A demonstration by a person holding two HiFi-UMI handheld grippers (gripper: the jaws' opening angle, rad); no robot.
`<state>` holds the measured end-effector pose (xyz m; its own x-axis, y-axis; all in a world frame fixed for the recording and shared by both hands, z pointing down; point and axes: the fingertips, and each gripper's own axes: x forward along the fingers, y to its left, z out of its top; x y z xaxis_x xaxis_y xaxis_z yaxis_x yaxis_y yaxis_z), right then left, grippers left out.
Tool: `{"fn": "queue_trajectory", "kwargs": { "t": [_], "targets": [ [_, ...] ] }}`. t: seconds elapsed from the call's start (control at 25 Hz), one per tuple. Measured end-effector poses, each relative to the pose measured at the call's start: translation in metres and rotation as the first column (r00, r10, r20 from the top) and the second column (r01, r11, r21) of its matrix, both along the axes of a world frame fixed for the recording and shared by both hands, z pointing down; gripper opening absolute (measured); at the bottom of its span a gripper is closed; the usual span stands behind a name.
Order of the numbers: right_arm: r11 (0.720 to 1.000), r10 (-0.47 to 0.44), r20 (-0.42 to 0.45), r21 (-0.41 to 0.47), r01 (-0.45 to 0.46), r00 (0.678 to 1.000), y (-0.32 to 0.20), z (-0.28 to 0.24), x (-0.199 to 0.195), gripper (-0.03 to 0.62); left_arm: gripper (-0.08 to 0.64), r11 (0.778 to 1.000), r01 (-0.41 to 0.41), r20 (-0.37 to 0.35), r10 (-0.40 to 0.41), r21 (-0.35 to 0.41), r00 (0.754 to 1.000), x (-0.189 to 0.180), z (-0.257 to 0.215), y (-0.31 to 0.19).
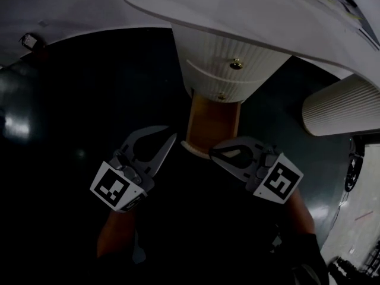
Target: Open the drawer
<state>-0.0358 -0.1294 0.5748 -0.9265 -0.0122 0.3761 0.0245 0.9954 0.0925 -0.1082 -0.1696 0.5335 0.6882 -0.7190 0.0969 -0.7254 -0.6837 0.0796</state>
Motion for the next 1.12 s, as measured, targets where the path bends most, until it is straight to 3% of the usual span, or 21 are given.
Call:
{"fn": "queue_trajectory", "kwargs": {
  "t": [0.12, 0.2, 0.28, 0.4, 0.6, 0.76, 0.96, 1.12],
  "targets": [
    [0.994, 0.104, 0.229, -0.053, -0.095, 0.968, -0.009, -0.080, -0.006, 0.017, 0.023, 1.000, -0.008, -0.011, 0.008, -0.002, 1.000, 0.022, -0.052, 0.002],
    [0.984, 0.172, 0.283, -0.081, -0.156, 0.943, -0.009, -0.130, 0.000, 0.017, 0.023, 1.000, 0.001, 0.023, -0.001, 0.008, 1.000, 0.033, -0.092, 0.003],
    [0.974, 0.226, 0.263, -0.085, -0.211, 0.938, -0.003, -0.170, 0.010, 0.017, 0.023, 1.000, 0.012, 0.050, -0.012, -0.009, 0.999, 0.041, -0.129, 0.009],
    [0.959, 0.282, 0.219, -0.092, -0.268, 0.934, 0.006, -0.222, 0.021, 0.017, 0.023, 0.998, -0.001, 0.014, 0.002, -0.060, 1.000, 0.055, -0.186, 0.019],
    [0.927, 0.362, 0.277, -0.205, -0.313, 0.890, 0.023, -0.335, 0.043, 0.017, 0.023, 0.993, -0.056, 0.011, 0.058, -0.106, 0.998, 0.089, -0.288, 0.046],
    [0.912, 0.394, 0.245, -0.227, -0.343, 0.886, 0.043, -0.410, 0.062, 0.017, 0.023, 0.986, -0.055, 0.010, 0.057, -0.160, 0.998, 0.108, -0.361, 0.067],
    [0.906, 0.407, 0.270, -0.240, -0.349, 0.873, 0.074, -0.483, 0.091, 0.017, 0.023, 0.983, -0.096, -0.011, 0.096, -0.156, 0.995, 0.143, -0.431, 0.099],
    [0.889, 0.451, 0.260, -0.223, -0.401, 0.854, 0.082, -0.512, 0.120, 0.017, 0.023, 0.986, -0.078, -0.030, 0.075, -0.144, 0.997, 0.162, -0.464, 0.110]
  ]
}}
